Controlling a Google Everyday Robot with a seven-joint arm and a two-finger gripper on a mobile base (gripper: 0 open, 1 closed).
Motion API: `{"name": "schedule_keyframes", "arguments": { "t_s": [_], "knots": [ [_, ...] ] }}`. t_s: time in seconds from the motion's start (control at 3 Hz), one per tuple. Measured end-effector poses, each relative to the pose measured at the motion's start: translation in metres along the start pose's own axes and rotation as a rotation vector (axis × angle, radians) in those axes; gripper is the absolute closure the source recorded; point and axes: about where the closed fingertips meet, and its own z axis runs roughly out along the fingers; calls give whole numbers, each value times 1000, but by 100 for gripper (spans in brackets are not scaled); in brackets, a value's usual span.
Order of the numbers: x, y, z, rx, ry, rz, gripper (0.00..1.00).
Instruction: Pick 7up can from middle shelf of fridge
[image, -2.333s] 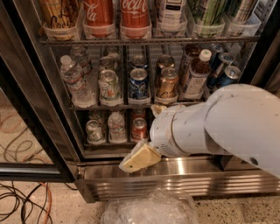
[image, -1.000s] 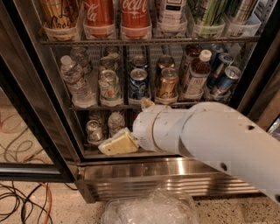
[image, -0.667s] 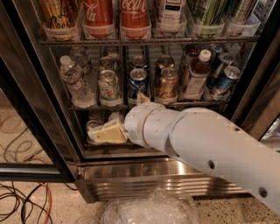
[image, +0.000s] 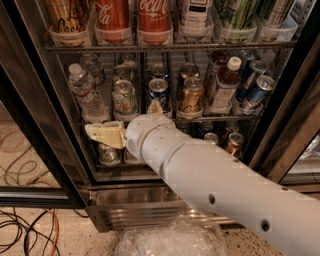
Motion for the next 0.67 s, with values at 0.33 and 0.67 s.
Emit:
{"name": "schedule_keyframes", "arguments": {
  "t_s": [0.33,0.67],
  "knots": [
    [-6,22,11,50,-55,58,0],
    [-18,7,8,120,-96,53,0]
  ]
}}
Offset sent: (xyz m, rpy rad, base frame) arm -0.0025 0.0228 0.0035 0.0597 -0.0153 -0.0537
